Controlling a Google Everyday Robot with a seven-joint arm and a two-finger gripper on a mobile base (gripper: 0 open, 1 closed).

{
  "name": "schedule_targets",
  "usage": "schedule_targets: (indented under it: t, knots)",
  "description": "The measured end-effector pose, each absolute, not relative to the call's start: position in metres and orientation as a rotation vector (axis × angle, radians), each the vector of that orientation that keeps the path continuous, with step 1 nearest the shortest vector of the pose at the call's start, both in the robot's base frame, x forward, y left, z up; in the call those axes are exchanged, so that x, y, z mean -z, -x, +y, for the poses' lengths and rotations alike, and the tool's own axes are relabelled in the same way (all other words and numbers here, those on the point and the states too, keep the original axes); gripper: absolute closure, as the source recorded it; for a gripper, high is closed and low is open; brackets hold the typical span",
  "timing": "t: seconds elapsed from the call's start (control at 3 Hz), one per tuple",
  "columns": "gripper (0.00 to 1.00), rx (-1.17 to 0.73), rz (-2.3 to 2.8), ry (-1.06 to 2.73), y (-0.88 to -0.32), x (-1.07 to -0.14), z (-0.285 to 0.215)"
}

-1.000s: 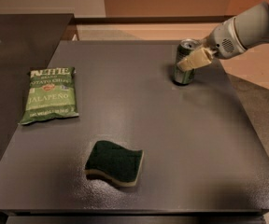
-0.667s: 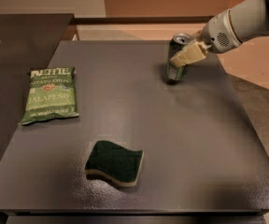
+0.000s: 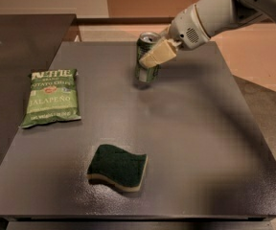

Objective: Move green can near green jalapeno chip bag

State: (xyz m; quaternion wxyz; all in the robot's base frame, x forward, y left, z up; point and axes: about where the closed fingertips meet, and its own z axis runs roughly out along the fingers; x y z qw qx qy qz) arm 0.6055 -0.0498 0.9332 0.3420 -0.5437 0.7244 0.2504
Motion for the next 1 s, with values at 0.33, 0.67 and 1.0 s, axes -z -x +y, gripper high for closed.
schedule_targets:
  t: [0.33,0.67,1.0]
  knots:
    - [1.00,-0.711,1.843,1.511,-0.596,-0.924,0.001]
    - [1.00,-0.756,1.812,1.592,-0.588,-0.916,0.046]
    - [1.00,-0.783,1.792,1.649,-0.581,-0.910,0.080]
